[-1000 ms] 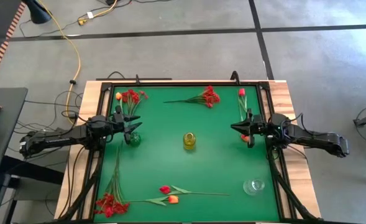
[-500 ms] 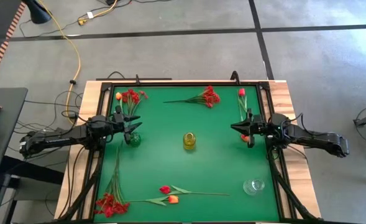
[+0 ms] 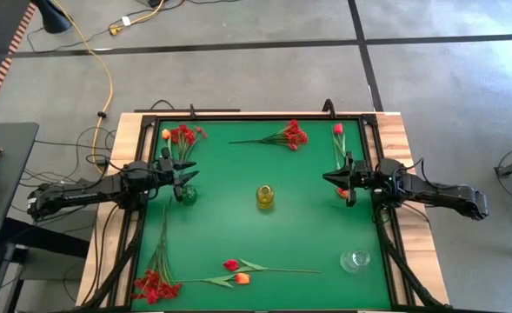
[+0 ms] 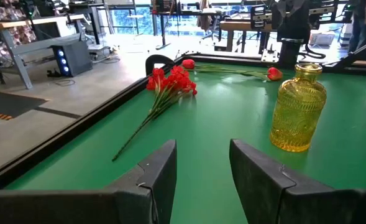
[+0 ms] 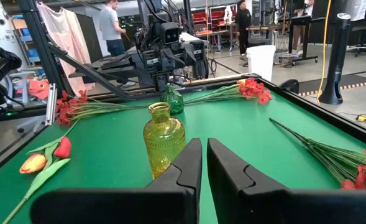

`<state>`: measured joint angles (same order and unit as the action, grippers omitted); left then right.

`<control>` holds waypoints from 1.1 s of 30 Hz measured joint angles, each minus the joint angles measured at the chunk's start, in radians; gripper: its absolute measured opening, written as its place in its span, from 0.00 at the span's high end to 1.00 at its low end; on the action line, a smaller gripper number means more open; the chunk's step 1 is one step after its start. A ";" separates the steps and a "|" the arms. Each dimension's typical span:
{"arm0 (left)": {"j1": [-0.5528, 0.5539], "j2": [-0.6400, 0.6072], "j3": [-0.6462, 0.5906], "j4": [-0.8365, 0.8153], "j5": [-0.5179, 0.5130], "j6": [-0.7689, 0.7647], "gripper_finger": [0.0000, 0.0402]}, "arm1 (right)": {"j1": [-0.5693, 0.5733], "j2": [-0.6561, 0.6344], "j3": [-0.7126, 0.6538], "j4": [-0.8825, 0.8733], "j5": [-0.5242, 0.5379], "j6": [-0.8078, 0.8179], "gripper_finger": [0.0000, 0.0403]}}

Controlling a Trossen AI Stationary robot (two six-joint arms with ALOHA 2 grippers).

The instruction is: Sort flowers into vase by color

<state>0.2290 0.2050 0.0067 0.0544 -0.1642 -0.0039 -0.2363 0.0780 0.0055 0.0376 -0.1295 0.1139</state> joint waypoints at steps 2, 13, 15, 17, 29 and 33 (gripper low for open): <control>0.000 0.000 0.000 0.000 0.000 0.000 0.66 | 0.000 0.000 0.000 0.000 0.000 0.000 0.87; 0.000 0.000 0.000 0.000 0.000 0.000 0.66 | 0.000 0.000 0.000 0.000 0.000 0.000 0.87; 0.000 0.000 0.000 0.000 0.000 0.000 0.66 | 0.000 0.000 0.000 0.000 0.000 0.000 0.87; 0.000 0.000 0.000 0.000 0.000 0.000 0.66 | 0.000 0.000 0.000 0.000 0.000 0.000 0.87; -0.001 0.000 0.000 0.011 0.027 -0.670 0.66 | 0.000 0.000 0.000 0.027 0.000 -0.085 0.87; -0.001 0.000 0.000 0.017 0.016 -0.855 0.66 | -0.002 0.000 0.000 0.076 0.008 -0.089 0.87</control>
<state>0.2283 0.2046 0.0071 0.0712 -0.1478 -0.8589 -0.2382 0.0780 0.0055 0.1139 -0.1210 0.0254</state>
